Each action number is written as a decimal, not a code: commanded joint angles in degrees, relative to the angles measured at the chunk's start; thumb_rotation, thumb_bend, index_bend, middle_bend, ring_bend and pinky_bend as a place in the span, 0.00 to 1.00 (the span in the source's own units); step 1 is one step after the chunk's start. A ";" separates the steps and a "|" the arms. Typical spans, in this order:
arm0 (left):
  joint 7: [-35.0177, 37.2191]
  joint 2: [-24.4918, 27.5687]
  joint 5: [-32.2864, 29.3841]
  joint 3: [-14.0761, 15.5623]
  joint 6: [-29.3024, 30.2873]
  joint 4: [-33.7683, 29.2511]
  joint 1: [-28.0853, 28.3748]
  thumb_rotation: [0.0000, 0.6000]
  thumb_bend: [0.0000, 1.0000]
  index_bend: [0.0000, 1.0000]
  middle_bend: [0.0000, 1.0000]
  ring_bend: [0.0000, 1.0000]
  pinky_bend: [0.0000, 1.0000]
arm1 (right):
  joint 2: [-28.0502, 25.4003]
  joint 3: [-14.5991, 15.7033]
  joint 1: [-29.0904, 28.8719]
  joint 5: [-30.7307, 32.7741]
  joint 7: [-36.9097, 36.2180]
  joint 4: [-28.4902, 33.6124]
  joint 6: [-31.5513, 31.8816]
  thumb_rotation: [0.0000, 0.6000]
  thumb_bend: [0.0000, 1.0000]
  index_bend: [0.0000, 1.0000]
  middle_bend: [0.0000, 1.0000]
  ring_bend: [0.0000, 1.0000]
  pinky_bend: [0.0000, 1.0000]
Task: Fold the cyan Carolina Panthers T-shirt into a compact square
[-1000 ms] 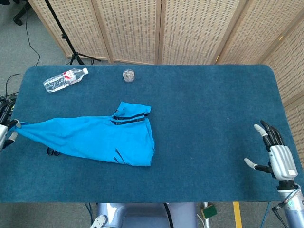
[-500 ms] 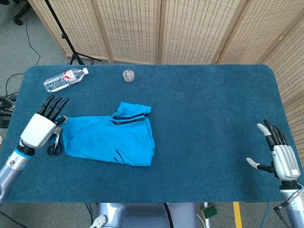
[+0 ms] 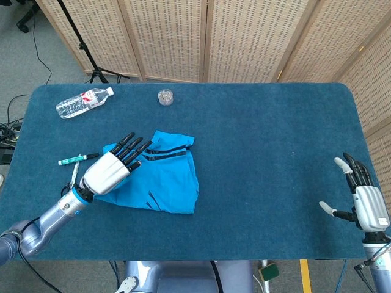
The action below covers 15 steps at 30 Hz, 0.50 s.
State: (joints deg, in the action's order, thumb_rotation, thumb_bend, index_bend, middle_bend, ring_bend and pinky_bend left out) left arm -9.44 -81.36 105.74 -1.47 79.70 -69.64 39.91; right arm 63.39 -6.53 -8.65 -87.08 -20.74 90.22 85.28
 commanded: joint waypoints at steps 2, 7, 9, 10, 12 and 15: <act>-2.35 -0.94 1.11 0.15 -1.77 -2.02 1.37 1.00 0.53 0.82 0.00 0.00 0.00 | 0.43 -0.29 0.04 0.40 1.39 -0.40 0.27 1.00 0.00 0.00 0.00 0.00 0.00; -4.23 -2.78 1.72 0.03 -3.78 -3.73 2.85 1.00 0.54 0.82 0.00 0.00 0.00 | 0.63 -0.40 0.09 0.52 1.99 -0.44 0.40 1.00 0.00 0.00 0.00 0.00 0.00; -5.12 -3.90 2.09 0.08 -4.82 -4.51 3.56 1.00 0.53 0.82 0.00 0.00 0.00 | 0.63 -0.47 0.09 0.57 2.04 -0.45 0.42 1.00 0.00 0.00 0.00 0.00 0.00; -5.66 -4.41 2.23 0.14 -5.22 -4.78 3.79 1.00 0.53 0.82 0.00 0.00 0.00 | 0.62 -0.49 0.09 0.60 2.06 -0.46 0.40 1.00 0.00 0.00 0.00 0.00 0.00; -7.71 -6.69 3.09 0.63 -7.28 -5.28 4.86 1.00 0.53 0.82 0.00 0.00 0.00 | 0.56 -0.56 0.05 0.70 1.77 -0.50 0.27 1.00 0.00 0.00 0.00 0.00 0.00; -9.46 -8.58 3.02 0.70 -8.72 -5.16 5.39 1.00 0.53 0.82 0.00 0.00 0.00 | 0.48 -0.53 0.05 0.62 1.50 -0.51 0.22 1.00 0.00 0.00 0.00 0.00 0.00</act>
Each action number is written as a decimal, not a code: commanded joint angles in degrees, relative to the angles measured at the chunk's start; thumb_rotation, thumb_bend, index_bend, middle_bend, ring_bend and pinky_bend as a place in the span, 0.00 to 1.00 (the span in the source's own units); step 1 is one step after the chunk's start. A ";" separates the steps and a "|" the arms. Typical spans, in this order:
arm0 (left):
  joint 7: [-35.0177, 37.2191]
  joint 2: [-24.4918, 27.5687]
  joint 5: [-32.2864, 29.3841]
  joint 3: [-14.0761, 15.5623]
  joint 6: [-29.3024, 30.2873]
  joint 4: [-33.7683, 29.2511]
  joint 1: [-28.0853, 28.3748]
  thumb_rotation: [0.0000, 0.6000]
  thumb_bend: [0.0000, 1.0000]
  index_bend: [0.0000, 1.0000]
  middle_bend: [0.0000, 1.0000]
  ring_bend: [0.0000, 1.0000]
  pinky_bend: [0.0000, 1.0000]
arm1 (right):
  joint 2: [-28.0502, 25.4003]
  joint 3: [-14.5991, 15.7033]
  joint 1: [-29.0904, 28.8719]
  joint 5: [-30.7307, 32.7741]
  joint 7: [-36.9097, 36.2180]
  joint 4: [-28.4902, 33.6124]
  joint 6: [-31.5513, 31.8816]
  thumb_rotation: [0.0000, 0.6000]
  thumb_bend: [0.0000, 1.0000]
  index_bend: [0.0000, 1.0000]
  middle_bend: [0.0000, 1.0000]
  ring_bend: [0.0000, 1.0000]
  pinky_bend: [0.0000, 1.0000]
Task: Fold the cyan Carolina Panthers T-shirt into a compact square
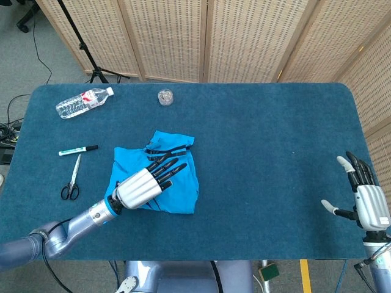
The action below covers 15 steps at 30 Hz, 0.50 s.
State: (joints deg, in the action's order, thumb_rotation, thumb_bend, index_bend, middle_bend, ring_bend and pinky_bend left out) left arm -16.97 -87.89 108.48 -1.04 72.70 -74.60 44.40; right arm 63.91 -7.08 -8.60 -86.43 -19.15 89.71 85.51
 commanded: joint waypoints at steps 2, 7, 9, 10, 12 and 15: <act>-2.86 -3.15 0.29 0.32 -2.49 0.10 1.21 1.00 0.54 0.82 0.00 0.00 0.00 | -0.09 0.01 0.03 -0.10 -0.16 0.03 0.05 1.00 0.00 0.00 0.00 0.00 0.00; -4.53 -7.54 -0.72 0.49 -5.02 2.01 1.84 1.00 0.54 0.82 0.00 0.00 0.00 | -0.30 0.05 0.17 -0.25 -0.67 0.12 0.21 1.00 0.00 0.00 0.00 0.00 0.00; -4.96 -8.67 -1.13 0.48 -5.44 2.80 1.84 1.00 0.54 0.82 0.00 0.00 0.00 | -0.35 0.02 0.18 -0.24 -0.83 0.15 0.23 1.00 0.00 0.00 0.00 0.00 0.00; -5.11 -9.26 -1.35 0.46 -5.60 3.24 1.84 1.00 0.53 0.82 0.00 0.00 0.00 | -0.37 0.03 0.19 -0.26 -0.91 0.15 0.22 1.00 0.00 0.00 0.00 0.00 0.00; -5.26 -10.57 -1.78 0.42 -5.98 4.36 1.96 1.00 0.52 0.82 0.00 0.00 0.00 | -0.43 0.04 0.20 -0.32 -1.11 0.17 0.22 1.00 0.00 0.00 0.00 0.00 0.00; -5.16 -11.97 -1.99 0.46 -5.86 5.55 2.02 1.00 0.45 0.76 0.00 0.00 0.00 | -0.51 0.08 0.20 -0.45 -1.28 0.21 0.23 1.00 0.00 0.00 0.00 0.00 0.00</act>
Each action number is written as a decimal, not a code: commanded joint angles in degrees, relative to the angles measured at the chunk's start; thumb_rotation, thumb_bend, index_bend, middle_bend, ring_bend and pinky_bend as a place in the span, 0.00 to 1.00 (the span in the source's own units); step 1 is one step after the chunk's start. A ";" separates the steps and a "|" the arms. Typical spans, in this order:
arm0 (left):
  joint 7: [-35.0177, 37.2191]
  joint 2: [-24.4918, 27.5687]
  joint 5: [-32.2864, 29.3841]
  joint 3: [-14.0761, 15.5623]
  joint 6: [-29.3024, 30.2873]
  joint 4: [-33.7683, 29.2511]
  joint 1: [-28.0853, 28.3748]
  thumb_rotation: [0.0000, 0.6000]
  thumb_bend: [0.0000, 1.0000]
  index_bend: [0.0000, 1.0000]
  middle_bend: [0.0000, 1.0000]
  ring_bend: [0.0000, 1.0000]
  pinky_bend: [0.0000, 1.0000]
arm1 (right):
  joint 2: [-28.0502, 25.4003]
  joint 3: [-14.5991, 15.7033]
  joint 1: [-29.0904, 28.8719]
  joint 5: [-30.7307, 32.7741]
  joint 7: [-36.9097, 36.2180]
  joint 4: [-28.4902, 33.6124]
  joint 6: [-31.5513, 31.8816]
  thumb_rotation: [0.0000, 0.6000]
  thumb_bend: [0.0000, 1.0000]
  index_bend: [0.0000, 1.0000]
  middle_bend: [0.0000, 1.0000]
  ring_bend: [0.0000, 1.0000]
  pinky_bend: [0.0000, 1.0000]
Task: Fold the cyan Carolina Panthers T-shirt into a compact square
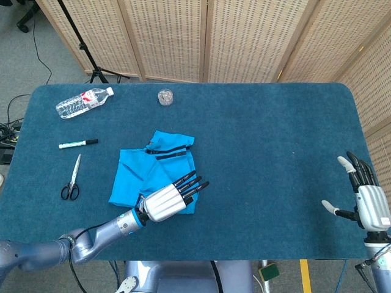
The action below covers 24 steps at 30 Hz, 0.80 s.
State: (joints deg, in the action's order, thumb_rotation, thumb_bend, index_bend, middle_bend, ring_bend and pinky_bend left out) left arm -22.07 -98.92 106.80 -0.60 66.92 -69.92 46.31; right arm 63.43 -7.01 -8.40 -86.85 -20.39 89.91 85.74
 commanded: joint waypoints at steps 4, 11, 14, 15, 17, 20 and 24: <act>-0.44 -3.28 -1.51 -0.44 -0.22 2.76 -0.02 1.00 0.39 0.52 0.00 0.00 0.00 | -0.12 0.07 0.02 -0.12 -0.27 0.06 -0.06 1.00 0.00 0.00 0.00 0.00 0.00; -0.67 -4.84 -5.01 -1.24 -2.28 1.90 -0.38 1.00 0.18 0.00 0.00 0.00 0.00 | -0.21 0.10 0.02 -0.19 -0.43 0.11 -0.09 1.00 0.00 0.00 0.00 0.00 0.00; 1.75 -4.23 -5.60 -1.30 -1.34 -0.09 -0.78 1.00 0.12 0.00 0.00 0.00 0.00 | -0.21 0.08 -0.02 -0.09 -0.47 0.04 -0.22 1.00 0.00 0.00 0.00 0.00 0.00; 2.26 -3.99 -5.53 -1.35 -0.78 -0.52 -0.88 1.00 0.11 0.00 0.00 0.00 0.00 | -0.21 0.09 -0.02 -0.08 -0.47 0.03 -0.26 1.00 0.00 0.00 0.00 0.00 0.00; 3.70 -3.03 -5.46 -1.52 0.51 -1.73 -1.15 1.00 0.11 0.00 0.00 0.00 0.00 | -0.20 0.10 -0.03 -0.09 -0.45 0.01 -0.29 1.00 0.00 0.00 0.00 0.00 0.00; 4.84 -1.37 -5.64 -1.84 1.85 -3.09 -1.62 1.00 0.11 0.00 0.00 0.00 0.00 | -0.20 0.16 -0.02 -0.17 -0.41 0.03 -0.30 1.00 0.00 0.00 0.00 0.00 0.00; 9.38 3.74 -7.17 -1.79 3.67 -5.84 -3.33 1.00 0.13 0.00 0.00 0.00 0.00 | -0.18 0.21 0.01 -0.29 -0.31 0.08 -0.21 1.00 0.00 0.00 0.00 0.00 0.00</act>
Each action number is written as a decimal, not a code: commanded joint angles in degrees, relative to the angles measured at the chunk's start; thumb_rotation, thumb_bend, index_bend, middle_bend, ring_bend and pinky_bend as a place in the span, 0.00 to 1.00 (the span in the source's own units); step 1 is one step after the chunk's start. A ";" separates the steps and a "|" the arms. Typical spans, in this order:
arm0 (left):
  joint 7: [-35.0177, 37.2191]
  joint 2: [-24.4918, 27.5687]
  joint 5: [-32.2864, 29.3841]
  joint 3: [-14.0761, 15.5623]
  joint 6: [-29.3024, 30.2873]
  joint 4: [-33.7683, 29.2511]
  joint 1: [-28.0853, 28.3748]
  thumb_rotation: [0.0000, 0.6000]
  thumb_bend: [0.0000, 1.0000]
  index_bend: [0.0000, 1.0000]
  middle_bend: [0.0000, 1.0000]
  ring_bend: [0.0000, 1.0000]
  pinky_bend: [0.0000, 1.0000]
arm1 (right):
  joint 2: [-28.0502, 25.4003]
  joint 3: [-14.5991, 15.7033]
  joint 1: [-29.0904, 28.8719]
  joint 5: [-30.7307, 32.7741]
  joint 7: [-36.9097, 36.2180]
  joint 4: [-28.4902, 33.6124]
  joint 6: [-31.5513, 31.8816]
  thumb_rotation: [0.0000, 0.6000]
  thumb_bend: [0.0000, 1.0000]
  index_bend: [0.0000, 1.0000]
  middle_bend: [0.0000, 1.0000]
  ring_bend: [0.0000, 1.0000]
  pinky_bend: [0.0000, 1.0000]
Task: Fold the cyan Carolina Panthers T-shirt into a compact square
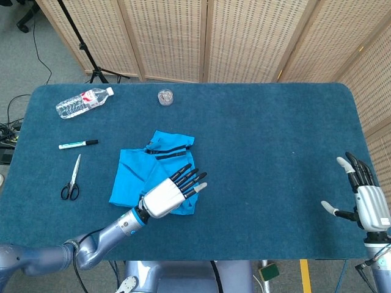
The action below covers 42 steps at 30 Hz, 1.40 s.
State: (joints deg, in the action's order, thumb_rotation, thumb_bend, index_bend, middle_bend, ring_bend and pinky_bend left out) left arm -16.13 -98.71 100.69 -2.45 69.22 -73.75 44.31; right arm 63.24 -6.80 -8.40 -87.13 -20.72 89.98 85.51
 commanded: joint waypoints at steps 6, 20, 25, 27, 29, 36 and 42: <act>8.19 9.29 -1.78 3.51 0.85 -1.42 -3.68 1.00 0.20 0.09 0.00 0.00 0.00 | 0.24 0.07 -0.20 -0.04 0.73 0.04 -0.32 1.00 0.00 0.00 0.00 0.00 0.00; 12.90 9.46 -1.56 6.19 0.24 4.73 -5.52 1.00 0.30 0.32 0.00 0.00 0.00 | 0.77 0.01 -0.58 0.62 1.73 -0.22 -1.27 1.00 0.00 0.00 0.00 0.00 0.00; 12.83 9.33 -2.06 6.12 -0.76 5.21 -5.45 1.00 0.30 0.32 0.00 0.00 0.00 | 0.76 -0.01 -0.63 0.74 1.58 -0.28 -1.42 1.00 0.00 0.00 0.00 0.00 0.00; 12.73 9.28 -2.00 6.31 -1.01 5.60 -5.51 1.00 0.30 0.32 0.00 0.00 0.00 | 0.74 -0.02 -0.61 0.71 1.52 -0.28 -1.36 1.00 0.00 0.00 0.00 0.00 0.00; 12.79 9.22 -1.95 6.64 -1.07 6.24 -5.76 1.00 0.30 0.32 0.00 0.00 0.00 | 0.71 -0.04 -0.58 0.76 1.42 -0.29 -1.33 1.00 0.00 0.00 0.00 0.00 0.00; 15.17 6.77 -1.29 7.68 0.50 10.99 -7.22 1.00 0.30 0.32 0.00 0.00 0.00 | 0.64 -0.08 -0.60 0.84 1.29 -0.34 -1.40 1.00 0.00 0.00 0.00 0.00 0.00; 19.20 1.04 0.64 8.76 4.41 20.52 -8.90 1.00 0.29 0.32 0.00 0.00 0.00 | 0.85 0.01 -0.64 0.81 1.68 -0.45 -1.51 1.00 0.00 0.00 0.00 0.00 0.00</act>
State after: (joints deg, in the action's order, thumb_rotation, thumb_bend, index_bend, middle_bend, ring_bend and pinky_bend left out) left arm 0.79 -95.11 100.32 5.69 71.75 -56.82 36.29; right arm 64.08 -6.79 -9.03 -86.32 -19.05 89.53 84.01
